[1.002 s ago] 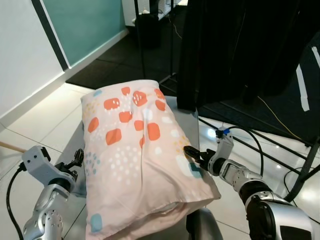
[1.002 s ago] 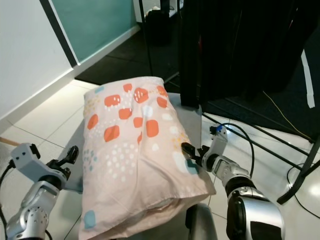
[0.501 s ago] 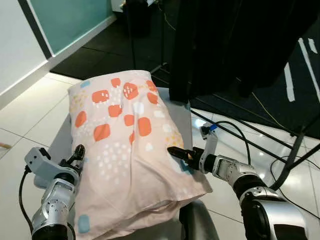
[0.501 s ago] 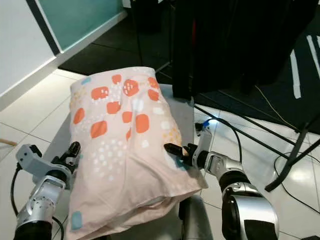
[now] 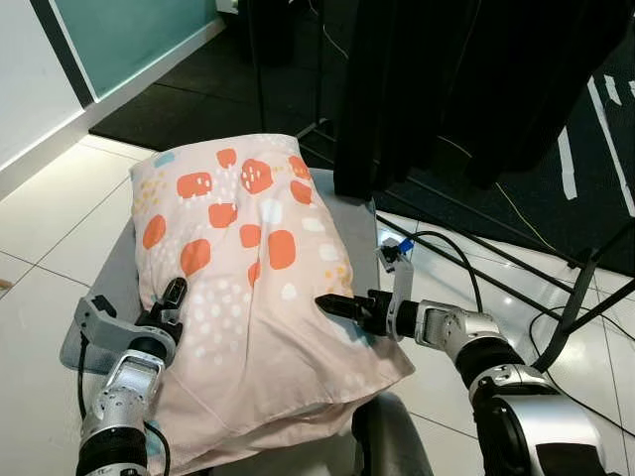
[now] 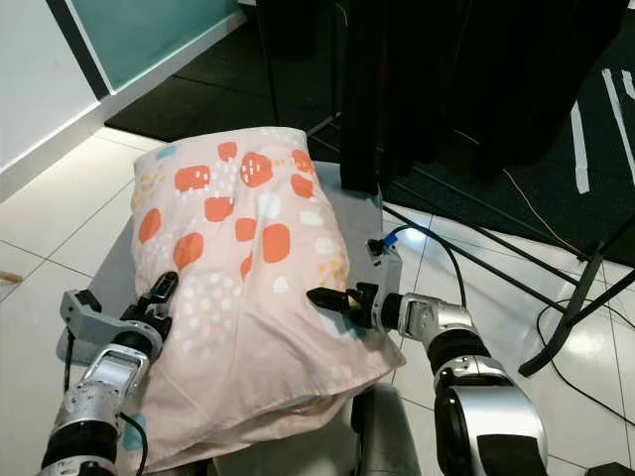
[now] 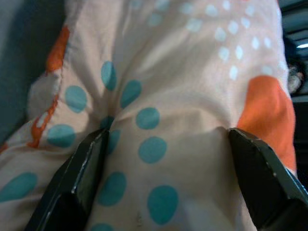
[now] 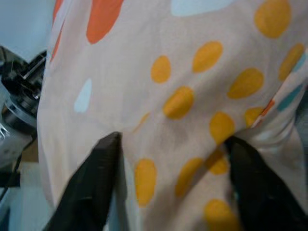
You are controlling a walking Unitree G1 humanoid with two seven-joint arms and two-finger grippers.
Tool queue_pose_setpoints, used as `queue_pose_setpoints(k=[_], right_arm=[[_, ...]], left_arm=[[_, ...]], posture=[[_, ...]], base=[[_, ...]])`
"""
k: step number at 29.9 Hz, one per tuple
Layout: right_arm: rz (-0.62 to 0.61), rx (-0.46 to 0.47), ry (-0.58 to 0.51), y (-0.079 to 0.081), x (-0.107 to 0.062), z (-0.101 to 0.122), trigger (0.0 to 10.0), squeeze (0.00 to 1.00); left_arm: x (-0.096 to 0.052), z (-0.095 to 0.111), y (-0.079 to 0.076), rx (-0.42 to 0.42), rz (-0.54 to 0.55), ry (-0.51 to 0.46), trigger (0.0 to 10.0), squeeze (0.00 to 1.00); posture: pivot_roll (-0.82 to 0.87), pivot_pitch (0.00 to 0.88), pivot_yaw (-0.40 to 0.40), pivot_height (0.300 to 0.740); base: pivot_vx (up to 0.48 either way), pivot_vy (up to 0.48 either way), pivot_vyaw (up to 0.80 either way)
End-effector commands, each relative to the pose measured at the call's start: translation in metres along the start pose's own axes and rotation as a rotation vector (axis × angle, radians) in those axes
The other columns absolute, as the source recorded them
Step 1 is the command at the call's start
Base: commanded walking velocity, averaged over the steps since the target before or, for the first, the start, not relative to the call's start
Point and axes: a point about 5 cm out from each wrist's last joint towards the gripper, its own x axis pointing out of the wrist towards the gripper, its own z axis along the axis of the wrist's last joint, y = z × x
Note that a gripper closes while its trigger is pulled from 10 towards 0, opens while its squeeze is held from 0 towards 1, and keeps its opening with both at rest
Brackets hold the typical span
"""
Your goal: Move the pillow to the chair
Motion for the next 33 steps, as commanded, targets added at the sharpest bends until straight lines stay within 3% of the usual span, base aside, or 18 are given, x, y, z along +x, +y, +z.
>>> queue_pose_setpoints(k=[1, 4, 5, 7, 8, 10, 11, 23, 28, 31, 33], right_arm=[[0.043, 0.016, 0.031, 0.003, 0.004, -0.010, 0.0, 0.00], [0.050, 0.015, 0.033, 0.003, 0.003, -0.010, 0.0, 0.00], [0.051, 0.015, 0.037, 0.003, 0.003, -0.010, 0.0, 0.00], [0.051, 0.015, 0.037, 0.003, 0.003, -0.010, 0.0, 0.00], [0.049, 0.015, 0.039, 0.003, 0.002, -0.010, 0.0, 0.00], [0.049, 0.015, 0.039, 0.003, 0.002, -0.010, 0.0, 0.00], [0.043, 0.017, 0.040, 0.002, 0.002, -0.011, 0.0, 0.00], [0.060, 0.018, 0.026, 0.005, 0.002, -0.007, 0.0, 0.00], [0.100, 0.007, -0.083, 0.012, 0.004, 0.008, 0.0, 0.00], [0.100, 0.001, -0.095, 0.013, 0.004, 0.009, 0.0, 0.00], [0.113, -0.007, -0.129, 0.016, 0.006, 0.013, 0.0, 0.00]], left_arm=[[-0.001, -0.017, 0.001, -0.048, -0.017, 0.079, 10.0, 0.00], [-0.002, -0.019, 0.001, -0.056, -0.032, 0.106, 10.0, 0.00], [-0.003, -0.025, 0.003, -0.023, -0.038, 0.168, 10.0, 0.00], [-0.003, -0.025, 0.003, -0.023, -0.038, 0.168, 10.0, 0.00], [-0.004, -0.030, 0.004, 0.000, -0.058, 0.224, 10.0, 0.00], [-0.004, -0.030, 0.004, 0.000, -0.058, 0.224, 10.0, 0.00], [-0.005, -0.035, 0.003, 0.021, -0.081, 0.271, 0.0, 0.00], [-0.006, -0.040, -0.001, 0.046, -0.124, 0.327, 0.0, 0.00], [-0.004, -0.027, -0.022, -0.082, -0.266, 0.281, 0.0, 0.00], [-0.004, -0.025, -0.026, -0.096, -0.290, 0.270, 0.0, 0.00], [-0.005, -0.022, -0.041, -0.113, -0.362, 0.250, 0.0, 0.00]], posture=[[-0.16, 0.277, -0.053, 0.515], [-0.16, 0.276, -0.053, 0.515], [-0.16, 0.272, -0.054, 0.515], [-0.16, 0.272, -0.054, 0.515], [-0.16, 0.270, -0.055, 0.515], [-0.16, 0.270, -0.055, 0.515], [-0.15, 0.268, -0.057, 0.515], [-0.16, 0.266, -0.059, 0.515], [-0.16, 0.257, -0.060, 0.515], [-0.16, 0.257, -0.061, 0.515], [-0.16, 0.251, -0.061, 0.515]], base=[[0.000, 0.000, 0.00], [0.000, 0.000, 0.00], [0.000, 0.000, 0.00], [0.000, 0.000, 0.00], [0.000, 0.000, 0.00], [0.000, 0.000, 0.00], [0.000, 0.000, 0.00], [0.000, 0.000, 0.00], [0.000, 0.000, 0.00], [0.000, 0.000, 0.00], [0.000, 0.000, 0.00]])
